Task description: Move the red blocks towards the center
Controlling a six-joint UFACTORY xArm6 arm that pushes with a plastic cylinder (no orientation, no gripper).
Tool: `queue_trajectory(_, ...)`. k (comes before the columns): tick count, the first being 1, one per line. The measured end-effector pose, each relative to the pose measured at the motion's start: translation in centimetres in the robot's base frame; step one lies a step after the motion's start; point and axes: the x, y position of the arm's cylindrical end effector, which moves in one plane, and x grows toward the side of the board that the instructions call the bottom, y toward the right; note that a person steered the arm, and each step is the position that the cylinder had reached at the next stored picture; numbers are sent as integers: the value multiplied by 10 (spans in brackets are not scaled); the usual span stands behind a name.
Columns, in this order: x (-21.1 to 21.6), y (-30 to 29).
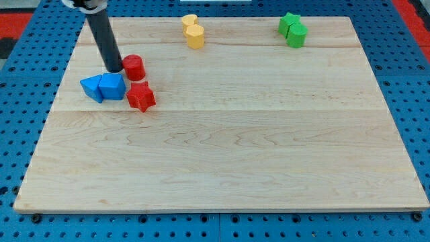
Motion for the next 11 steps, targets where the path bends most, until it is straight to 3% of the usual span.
queue_trajectory(2,7,146)
queue_trajectory(3,72,160)
queue_trajectory(4,152,141)
queue_trajectory(5,164,65)
queue_trajectory(7,107,10)
queue_trajectory(8,81,28)
queue_trajectory(10,22,184)
queue_trajectory(11,26,134)
